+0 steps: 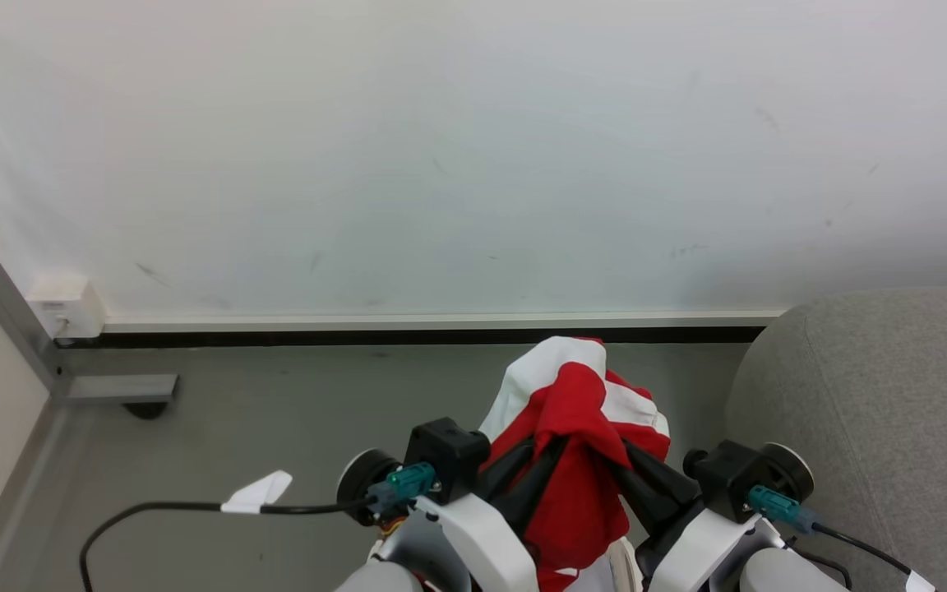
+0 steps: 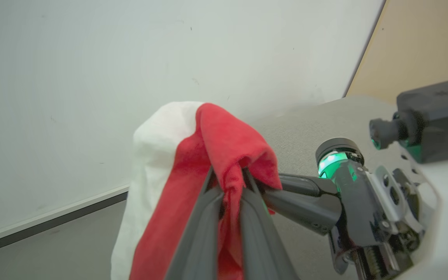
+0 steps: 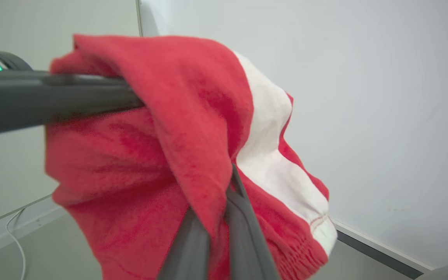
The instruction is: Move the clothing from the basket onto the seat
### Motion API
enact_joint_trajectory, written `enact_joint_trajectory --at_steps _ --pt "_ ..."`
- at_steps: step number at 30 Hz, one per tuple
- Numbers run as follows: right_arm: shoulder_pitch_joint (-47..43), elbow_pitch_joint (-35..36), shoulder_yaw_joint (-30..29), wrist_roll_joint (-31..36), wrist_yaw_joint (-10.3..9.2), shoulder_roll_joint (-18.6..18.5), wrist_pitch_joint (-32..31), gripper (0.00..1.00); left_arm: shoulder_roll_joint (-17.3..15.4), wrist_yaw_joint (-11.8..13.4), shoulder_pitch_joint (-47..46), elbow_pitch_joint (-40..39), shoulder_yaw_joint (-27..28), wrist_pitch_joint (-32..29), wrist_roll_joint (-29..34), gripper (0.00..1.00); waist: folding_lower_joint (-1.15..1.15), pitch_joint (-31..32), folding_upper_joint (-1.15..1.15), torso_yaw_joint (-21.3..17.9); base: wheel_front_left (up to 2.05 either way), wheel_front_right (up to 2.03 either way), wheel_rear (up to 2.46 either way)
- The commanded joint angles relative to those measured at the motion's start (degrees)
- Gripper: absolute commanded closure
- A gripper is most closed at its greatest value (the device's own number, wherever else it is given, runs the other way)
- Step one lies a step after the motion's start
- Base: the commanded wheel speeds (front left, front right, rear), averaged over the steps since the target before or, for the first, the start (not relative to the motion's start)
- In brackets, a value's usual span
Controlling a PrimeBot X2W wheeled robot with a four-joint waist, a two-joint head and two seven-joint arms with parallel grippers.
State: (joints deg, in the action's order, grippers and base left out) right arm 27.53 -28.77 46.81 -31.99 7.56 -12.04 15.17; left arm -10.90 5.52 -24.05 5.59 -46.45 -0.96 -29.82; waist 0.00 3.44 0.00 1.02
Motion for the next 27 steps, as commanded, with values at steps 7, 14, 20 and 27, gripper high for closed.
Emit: enact_joint_trajectory --at_steps 7,14,20,27 --pt "0.04 0.83 -1.73 -0.37 -0.14 -0.92 -0.03 1.0 -0.57 0.86 0.14 0.8 0.26 1.13 0.69 0.0 0.0 -0.14 0.0 -0.7 0.0 0.0 0.0" --pt "-0.28 1.39 -2.8 -0.32 -0.14 -1.47 -0.03 1.0 -0.56 1.09 0.54 1.7 0.0 1.71 0.52 0.0 0.0 -0.1 0.0 -1.08 0.0 0.0 0.0" --pt "-0.06 1.61 -3.85 -0.04 -0.14 -1.96 -0.03 1.0 -0.47 1.2 0.24 2.01 -0.23 1.92 0.32 0.0 0.0 -0.18 0.0 -1.17 0.0 0.0 0.0" --pt "-0.34 2.01 -6.03 0.69 -0.14 -2.71 -0.03 1.0 -0.77 1.54 0.39 2.03 -0.16 2.11 0.05 0.0 0.0 -0.21 0.0 -1.98 0.0 0.0 0.0"
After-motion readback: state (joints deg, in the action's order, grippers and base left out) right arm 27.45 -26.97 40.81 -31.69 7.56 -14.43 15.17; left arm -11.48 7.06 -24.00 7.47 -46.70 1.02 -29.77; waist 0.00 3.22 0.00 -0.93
